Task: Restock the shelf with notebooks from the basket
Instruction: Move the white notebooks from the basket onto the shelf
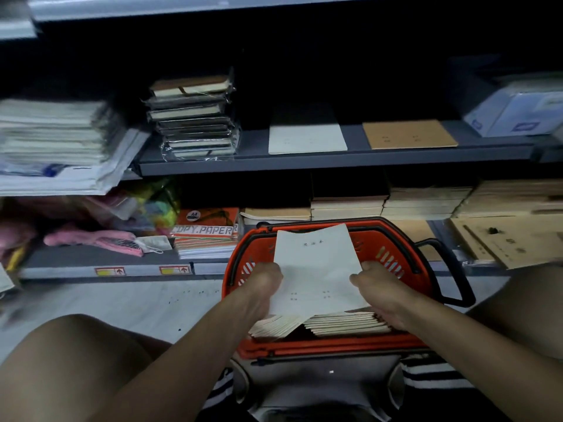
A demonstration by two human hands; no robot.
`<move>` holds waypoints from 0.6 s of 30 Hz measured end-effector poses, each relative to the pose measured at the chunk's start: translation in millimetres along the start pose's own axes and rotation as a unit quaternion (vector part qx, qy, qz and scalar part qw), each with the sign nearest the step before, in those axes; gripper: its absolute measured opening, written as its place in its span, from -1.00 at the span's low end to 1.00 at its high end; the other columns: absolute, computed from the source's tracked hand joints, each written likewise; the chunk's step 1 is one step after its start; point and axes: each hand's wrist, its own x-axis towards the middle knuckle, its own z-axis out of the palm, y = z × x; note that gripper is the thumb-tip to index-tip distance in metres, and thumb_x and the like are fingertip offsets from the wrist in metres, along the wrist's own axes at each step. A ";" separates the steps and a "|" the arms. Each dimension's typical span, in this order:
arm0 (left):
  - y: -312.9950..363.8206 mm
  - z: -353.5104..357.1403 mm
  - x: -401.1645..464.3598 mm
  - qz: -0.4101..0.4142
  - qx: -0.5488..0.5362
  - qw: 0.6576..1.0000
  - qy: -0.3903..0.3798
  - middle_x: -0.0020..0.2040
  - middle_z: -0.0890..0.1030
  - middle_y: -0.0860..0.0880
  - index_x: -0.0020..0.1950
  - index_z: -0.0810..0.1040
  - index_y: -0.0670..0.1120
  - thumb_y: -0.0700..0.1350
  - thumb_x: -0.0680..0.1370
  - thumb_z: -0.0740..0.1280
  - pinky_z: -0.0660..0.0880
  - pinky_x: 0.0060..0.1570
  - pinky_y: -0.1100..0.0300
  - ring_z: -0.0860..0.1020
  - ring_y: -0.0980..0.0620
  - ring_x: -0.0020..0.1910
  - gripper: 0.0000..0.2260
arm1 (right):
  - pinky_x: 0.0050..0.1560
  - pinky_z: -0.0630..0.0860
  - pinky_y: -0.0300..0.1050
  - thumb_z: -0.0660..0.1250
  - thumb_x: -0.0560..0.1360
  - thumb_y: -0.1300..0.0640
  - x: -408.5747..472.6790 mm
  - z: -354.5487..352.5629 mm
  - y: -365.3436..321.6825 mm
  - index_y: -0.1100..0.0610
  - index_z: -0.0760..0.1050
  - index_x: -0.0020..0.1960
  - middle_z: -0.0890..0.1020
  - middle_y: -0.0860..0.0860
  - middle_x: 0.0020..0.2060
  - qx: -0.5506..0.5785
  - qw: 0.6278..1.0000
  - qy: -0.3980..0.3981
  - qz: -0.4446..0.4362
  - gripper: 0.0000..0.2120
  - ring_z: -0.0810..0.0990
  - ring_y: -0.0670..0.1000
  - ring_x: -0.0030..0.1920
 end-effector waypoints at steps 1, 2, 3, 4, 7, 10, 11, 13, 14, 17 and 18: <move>3.8 -1.4 -6.5 0.008 -0.013 1.000 0.014 -0.07 0.55 -0.09 0.37 0.50 -0.25 -0.26 0.67 0.21 0.52 0.18 0.02 0.51 -0.12 0.08 -0.72 | 0.17 0.64 0.21 0.21 0.60 0.24 -6.3 -3.5 -4.0 0.15 0.55 0.13 0.67 0.14 0.09 0.012 1.000 -0.001 -0.012 -0.82 0.66 0.18 0.09; 7.3 -3.5 -15.5 0.009 -0.041 0.999 0.015 0.00 0.59 -0.12 0.36 0.51 -0.26 -0.23 0.66 0.23 0.54 0.16 0.00 0.56 -0.15 0.09 -0.71 | 0.16 0.64 0.17 0.19 0.64 0.26 -13.5 -6.6 -9.6 0.14 0.54 0.13 0.67 0.12 0.09 0.022 0.999 -0.006 -0.027 -0.82 0.66 0.16 0.09; 10.7 -5.5 -24.5 0.007 -0.076 0.997 0.011 0.08 0.64 -0.17 0.32 0.54 -0.24 -0.20 0.65 0.25 0.58 0.11 -0.05 0.61 -0.19 0.11 -0.73 | 0.18 0.63 0.16 0.18 0.66 0.25 -17.9 -10.0 -12.7 0.13 0.54 0.16 0.67 0.11 0.10 0.029 0.999 -0.008 -0.044 -0.82 0.66 0.14 0.10; 15.0 -7.2 -34.5 0.012 -0.112 0.994 0.003 0.11 0.67 -0.20 0.27 0.57 -0.21 -0.17 0.63 0.26 0.62 0.01 -0.09 0.64 -0.24 0.10 -0.75 | 0.22 0.61 0.19 0.19 0.68 0.23 -20.4 -13.4 -15.0 0.12 0.53 0.20 0.67 0.09 0.13 0.035 0.997 -0.003 -0.062 -0.82 0.66 0.13 0.12; 26.8 -14.1 -54.1 0.054 -0.203 0.976 -0.047 0.12 0.71 -0.22 0.25 0.61 -0.18 -0.10 0.61 0.25 0.61 -0.08 -0.06 0.67 -0.24 0.06 -0.71 | 0.30 0.56 0.19 0.19 0.72 0.19 -30.2 -23.1 -25.4 0.10 0.52 0.29 0.66 0.03 0.18 0.073 0.992 0.007 -0.107 -0.79 0.64 0.10 0.18; 37.9 -24.2 -72.1 0.092 -0.236 0.963 -0.098 0.23 0.66 -0.28 0.31 0.58 -0.22 -0.08 0.58 0.24 0.51 0.21 -0.20 0.61 -0.31 0.22 -0.63 | 0.28 0.58 0.19 0.20 0.72 0.21 -37.3 -32.4 -37.8 0.08 0.54 0.26 0.69 0.03 0.14 0.108 0.983 0.027 -0.143 -0.80 0.67 0.10 0.15; 40.6 -26.5 -74.4 0.109 -0.231 0.962 -0.099 0.24 0.65 -0.30 0.32 0.57 -0.25 -0.08 0.53 0.29 0.45 0.30 -0.27 0.59 -0.34 0.26 -0.59 | 0.27 0.58 0.20 0.21 0.71 0.21 -38.6 -35.3 -42.0 0.06 0.55 0.22 0.70 0.04 0.12 0.117 0.981 0.035 -0.153 -0.82 0.68 0.11 0.14; 47.3 -29.1 -75.9 0.159 -0.213 0.961 -0.074 0.19 0.66 -0.33 0.27 0.58 -0.31 -0.17 0.49 0.35 0.42 0.34 -0.31 0.60 -0.38 0.24 -0.62 | 0.27 0.58 0.24 0.22 0.71 0.21 -38.9 -40.4 -51.0 0.02 0.54 0.15 0.71 0.05 0.11 0.134 0.975 0.042 -0.171 -0.84 0.69 0.12 0.13; 52.5 -30.0 -76.6 0.186 -0.202 0.960 -0.053 0.13 0.69 -0.32 0.20 0.61 -0.31 -0.24 0.51 0.35 0.47 0.31 -0.29 0.63 -0.38 0.19 -0.71 | 0.27 0.58 0.25 0.22 0.71 0.21 -37.1 -42.6 -55.4 0.01 0.54 0.14 0.71 0.06 0.10 0.143 0.973 0.040 -0.177 -0.83 0.69 0.13 0.13; 75.1 -32.7 -79.1 0.241 -0.162 0.957 -0.004 0.00 0.73 -0.26 0.03 0.67 -0.24 -0.32 0.54 0.33 0.53 0.23 -0.25 0.67 -0.33 0.11 -0.86 | 0.30 0.56 0.24 0.22 0.70 0.22 -32.1 -48.6 -72.5 0.04 0.53 0.18 0.70 0.08 0.11 0.151 0.969 0.043 -0.192 -0.84 0.68 0.13 0.14; 83.3 -34.1 -77.7 0.254 -0.151 0.955 0.003 -0.02 0.73 -0.24 0.00 0.67 -0.22 -0.32 0.54 0.33 0.54 0.21 -0.26 0.67 -0.32 0.11 -0.87 | 0.31 0.55 0.26 0.23 0.70 0.20 -27.1 -51.0 -77.7 0.06 0.53 0.22 0.69 0.08 0.12 0.143 0.969 0.042 -0.196 -0.84 0.68 0.13 0.15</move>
